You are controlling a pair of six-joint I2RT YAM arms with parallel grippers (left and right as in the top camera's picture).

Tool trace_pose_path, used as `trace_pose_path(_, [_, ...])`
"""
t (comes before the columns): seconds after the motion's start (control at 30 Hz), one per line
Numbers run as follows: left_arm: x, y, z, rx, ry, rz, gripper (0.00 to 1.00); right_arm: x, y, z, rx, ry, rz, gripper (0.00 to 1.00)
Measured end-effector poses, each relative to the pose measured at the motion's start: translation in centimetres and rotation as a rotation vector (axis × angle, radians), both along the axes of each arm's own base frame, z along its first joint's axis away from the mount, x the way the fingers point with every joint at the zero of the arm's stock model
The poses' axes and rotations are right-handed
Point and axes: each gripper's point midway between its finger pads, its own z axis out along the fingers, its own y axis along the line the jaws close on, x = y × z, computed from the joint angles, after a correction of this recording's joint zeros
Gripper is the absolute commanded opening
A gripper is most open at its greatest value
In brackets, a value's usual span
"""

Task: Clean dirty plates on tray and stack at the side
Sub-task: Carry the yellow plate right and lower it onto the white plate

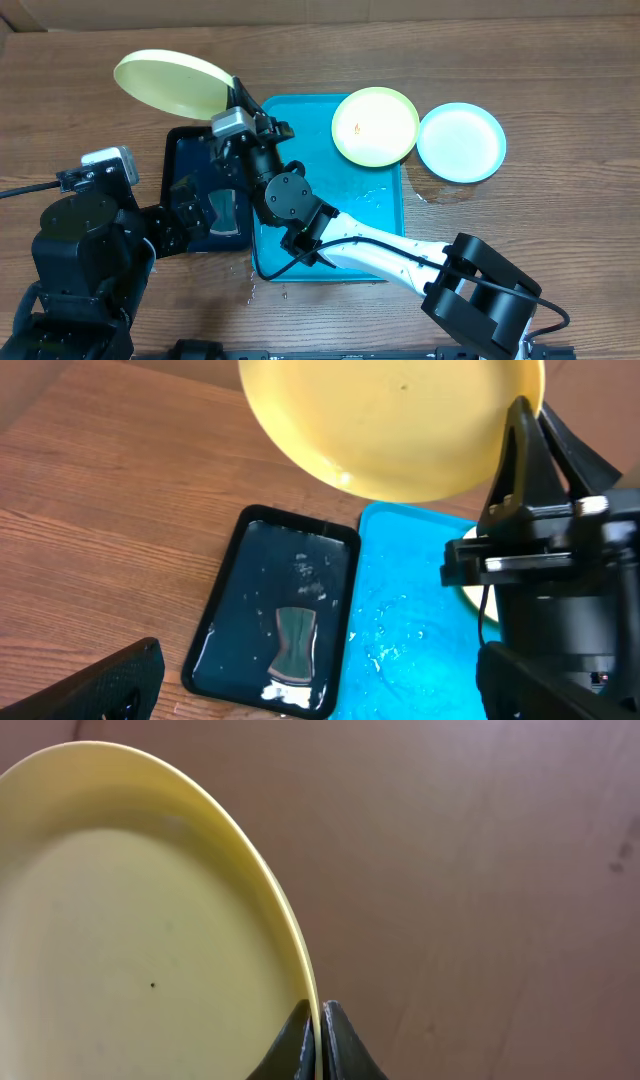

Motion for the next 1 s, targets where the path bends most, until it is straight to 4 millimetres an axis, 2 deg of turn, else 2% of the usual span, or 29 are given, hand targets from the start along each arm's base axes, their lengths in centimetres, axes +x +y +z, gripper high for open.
trace_pose_path(0.07, [0.0,0.0,0.0,0.000,0.000,0.000,1.00,0.3,-0.4,-0.3,0.057,0.031,-0.006,0.04])
trace_pose_path(0.13, [0.0,0.0,0.0,0.000,0.000,0.000,1.00,0.7,-0.4,-1.4,0.088,0.088,-0.004,0.04])
trace_pose_path(0.4, [0.0,0.0,0.0,0.000,0.000,0.000,1.00,2.0,-0.5,-7.9,0.160,0.356,-0.012,0.04])
trace_pose_path(0.6, [0.0,0.0,0.0,0.000,0.001,0.001,1.00,1.6,-0.8,-13.5,0.168,0.574,-0.018,0.04])
trace_pose_path(0.67, [0.0,0.0,0.0,0.000,0.000,0.000,1.00,1.3,-0.8,-14.5,0.171,0.621,-0.014,0.04])
trace_pose_path(0.77, [0.0,0.0,0.0,0.000,0.000,0.000,1.00,0.9,-1.3,-14.3,0.193,0.665,-0.005,0.04])
trace_pose_path(0.87, [0.0,0.0,0.0,0.000,0.001,0.000,1.00,0.8,-3.0,-11.4,0.233,0.692,0.017,0.04])
trace_pose_path(0.97, [0.0,0.0,0.0,0.000,0.001,0.001,1.00,1.5,-6.9,-8.0,0.302,0.729,0.008,0.04])
trace_pose_path(1.0, [0.0,0.0,0.0,0.000,0.001,0.000,1.00,2.2,-9.9,-6.6,0.351,0.755,-0.019,0.04])
